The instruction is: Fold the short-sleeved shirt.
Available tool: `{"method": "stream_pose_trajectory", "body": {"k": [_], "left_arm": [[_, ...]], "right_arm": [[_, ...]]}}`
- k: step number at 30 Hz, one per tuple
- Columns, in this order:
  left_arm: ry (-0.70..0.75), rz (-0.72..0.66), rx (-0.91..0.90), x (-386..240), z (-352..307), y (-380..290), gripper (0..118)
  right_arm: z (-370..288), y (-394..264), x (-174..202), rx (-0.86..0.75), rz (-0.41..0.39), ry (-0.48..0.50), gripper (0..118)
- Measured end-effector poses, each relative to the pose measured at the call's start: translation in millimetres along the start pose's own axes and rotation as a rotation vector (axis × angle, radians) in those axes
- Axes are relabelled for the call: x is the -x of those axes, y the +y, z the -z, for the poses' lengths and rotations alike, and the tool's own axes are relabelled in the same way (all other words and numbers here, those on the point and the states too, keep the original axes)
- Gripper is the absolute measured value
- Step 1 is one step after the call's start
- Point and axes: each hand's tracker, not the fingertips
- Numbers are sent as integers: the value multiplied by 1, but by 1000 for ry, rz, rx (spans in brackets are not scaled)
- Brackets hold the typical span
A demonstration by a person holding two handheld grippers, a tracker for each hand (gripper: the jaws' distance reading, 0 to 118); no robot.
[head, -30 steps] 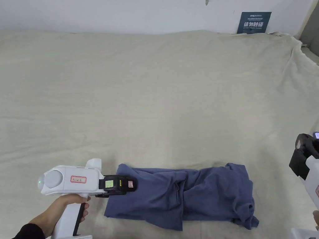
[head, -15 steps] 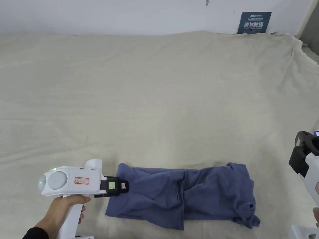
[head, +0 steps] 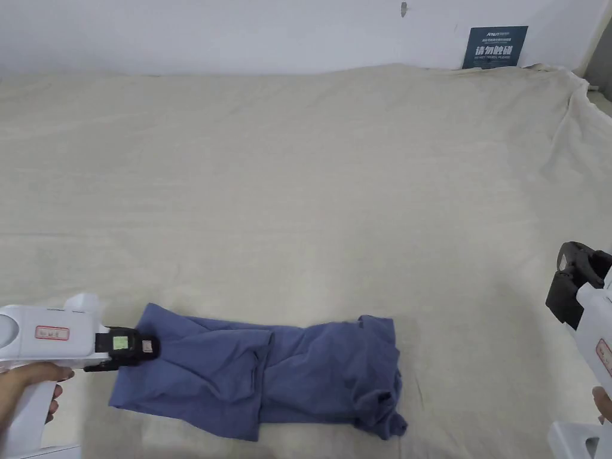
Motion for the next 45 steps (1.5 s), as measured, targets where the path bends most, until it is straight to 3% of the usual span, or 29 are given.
{"method": "stream_pose_trajectory", "body": {"k": [4, 10, 17, 23, 27, 37, 41, 45], "left_arm": [[11, -16, -10, -10, -9, -3, 8], [25, -34, -15, -76, -21, 0, 8], [-27, 118, 19, -158, -8, 1, 8], [-70, 232, 90, -217, 45, -9, 8], [-108, 239, 138, -244, 90, -14, 8], [41, 266, 218, -295, 189, -52, 10], [60, 229, 190, -301, 201, -63, 31], [1, 198, 167, -307, 186, -61, 71]], "right_arm": [[2, -1, 4, 4, 0, 12, 0], [1, 0, 4, 0, 3, 21, 0], [-1, 0, 1, -3, 19, 26, 0], [-4, 2, -1, -16, 26, 37, 0], [-6, 0, -5, -18, 31, 38, 0], [-8, -8, -18, -2, 46, 10, 0], [-9, -8, -19, 3, 47, 6, 0], [-12, -6, -20, -3, 43, 4, 0]]}}
